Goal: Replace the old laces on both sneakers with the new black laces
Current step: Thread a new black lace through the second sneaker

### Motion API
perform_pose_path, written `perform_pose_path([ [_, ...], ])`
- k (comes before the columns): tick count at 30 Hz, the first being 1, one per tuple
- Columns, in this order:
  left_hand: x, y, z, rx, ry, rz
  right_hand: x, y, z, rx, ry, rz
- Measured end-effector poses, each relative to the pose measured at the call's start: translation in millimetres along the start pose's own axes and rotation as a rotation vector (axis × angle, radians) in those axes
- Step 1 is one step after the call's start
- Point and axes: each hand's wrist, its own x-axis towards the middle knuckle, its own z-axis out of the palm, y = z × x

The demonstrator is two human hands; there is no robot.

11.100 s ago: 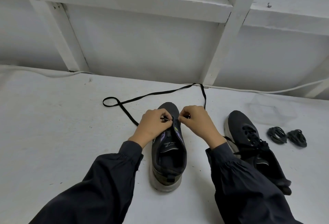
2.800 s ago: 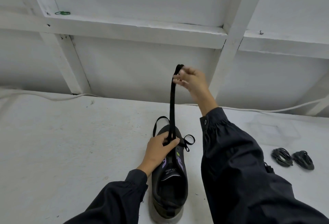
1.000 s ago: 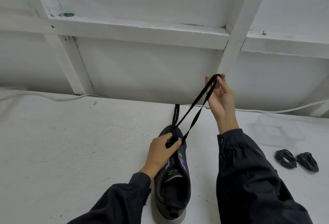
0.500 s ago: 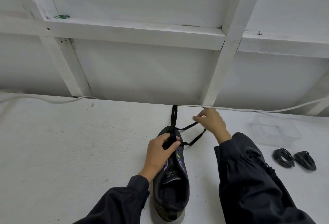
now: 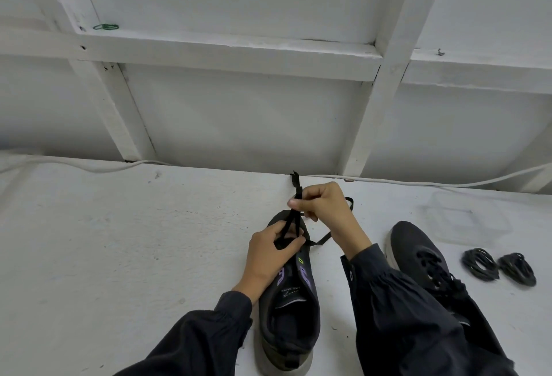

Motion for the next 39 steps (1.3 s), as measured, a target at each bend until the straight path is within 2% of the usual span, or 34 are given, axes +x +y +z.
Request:
perform_pose_path([
  [13, -4.1, 1.6, -3.1, -0.102, -0.036, 0.006, 54.3, -81.5, -32.5, 0.448, 0.267, -0.113],
  [19, -0.3, -0.1, -3.4, -0.105, -0.048, -0.030, 68.1, -60.0, -26.6, 0.420, 0.171, -0.092],
  [21, 0.7, -1.5, -2.3, -0.081, -0.026, -0.033, 65.6, -47.2, -31.5, 0.278, 0.080, 0.005],
  [24, 0.2, -2.5, -1.8, -0.087, -0.024, -0.033, 53.4, -28.6, -41.6, -0.159, -0.044, 0.191],
  [26, -0.5, -1.9, -2.0, -0.090, -0.028, -0.025, 37.5, -19.4, -40.6, -0.406, -0.211, 0.318],
  [28, -0.6, -0.6, -2.0, -0.069, -0.024, -0.009, 22.2, -7.4, -31.7, -0.542, -0.363, 0.386],
  [29, -0.4, 0.0, -1.9, -0.051, -0.022, 0.002, 17.5, 1.2, -25.6, -0.547, -0.375, 0.378],
  [34, -0.5, 0.3, -0.9, 0.048, 0.021, 0.041, 4.8, 26.9, 1.5, -0.167, -0.166, 0.212],
  [36, -0.2, -2.7, 0.0, 0.141, 0.085, 0.111, 1.7, 28.5, 5.0, -0.007, -0.117, 0.172],
  [39, 1.6, -3.4, -1.2, 0.184, 0.126, 0.190, 0.4, 26.6, 6.0, 0.092, -0.081, 0.125],
])
